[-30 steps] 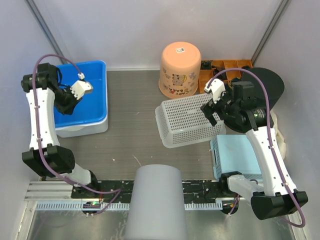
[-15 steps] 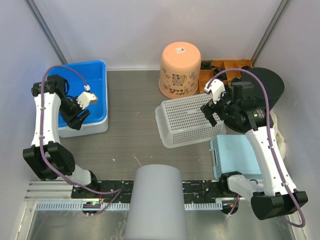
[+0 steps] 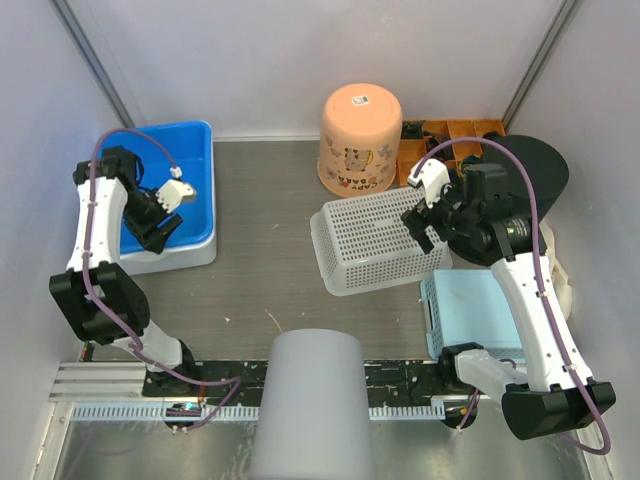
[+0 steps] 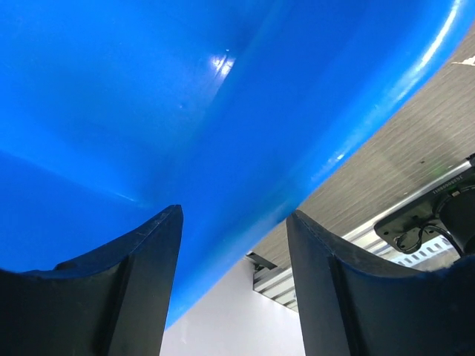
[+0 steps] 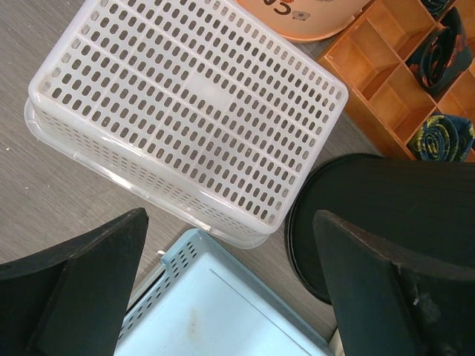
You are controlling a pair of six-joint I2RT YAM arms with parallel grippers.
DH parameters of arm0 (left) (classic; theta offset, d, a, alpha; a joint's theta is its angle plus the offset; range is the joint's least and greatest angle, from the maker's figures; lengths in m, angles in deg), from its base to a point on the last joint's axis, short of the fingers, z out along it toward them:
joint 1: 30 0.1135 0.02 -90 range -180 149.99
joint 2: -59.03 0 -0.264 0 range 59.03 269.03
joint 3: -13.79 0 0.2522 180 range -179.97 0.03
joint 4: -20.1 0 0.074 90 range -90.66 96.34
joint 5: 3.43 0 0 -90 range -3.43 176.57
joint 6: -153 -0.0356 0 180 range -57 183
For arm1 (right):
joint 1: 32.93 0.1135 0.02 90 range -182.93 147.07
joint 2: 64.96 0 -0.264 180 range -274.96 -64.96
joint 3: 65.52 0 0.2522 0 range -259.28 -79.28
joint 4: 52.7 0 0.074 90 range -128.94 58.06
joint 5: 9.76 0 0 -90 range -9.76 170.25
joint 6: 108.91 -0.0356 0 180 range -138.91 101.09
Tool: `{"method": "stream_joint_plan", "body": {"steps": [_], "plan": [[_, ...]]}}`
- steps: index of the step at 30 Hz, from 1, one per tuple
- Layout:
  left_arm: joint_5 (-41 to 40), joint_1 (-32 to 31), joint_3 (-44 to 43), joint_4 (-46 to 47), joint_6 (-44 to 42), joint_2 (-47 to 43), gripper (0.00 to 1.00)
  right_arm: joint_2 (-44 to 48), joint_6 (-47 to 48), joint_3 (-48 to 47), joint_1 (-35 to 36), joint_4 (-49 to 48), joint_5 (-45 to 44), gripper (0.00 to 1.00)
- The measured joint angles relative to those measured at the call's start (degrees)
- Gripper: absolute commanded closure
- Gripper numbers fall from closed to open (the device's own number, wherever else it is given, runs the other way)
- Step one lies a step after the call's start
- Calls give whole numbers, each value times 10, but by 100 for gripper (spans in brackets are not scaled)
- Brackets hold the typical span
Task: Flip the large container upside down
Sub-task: Pick up the container from the container.
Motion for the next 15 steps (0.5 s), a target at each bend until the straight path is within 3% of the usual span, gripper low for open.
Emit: {"method": "stream_joint_plan", "body": {"steps": [5, 15], "plan": [[-10, 0, 3, 10, 0, 11, 45, 0, 0, 0, 0, 0, 0, 0], [-14, -11, -3, 16, -34, 28, 99, 0, 0, 0, 0, 0, 0, 0]]}}
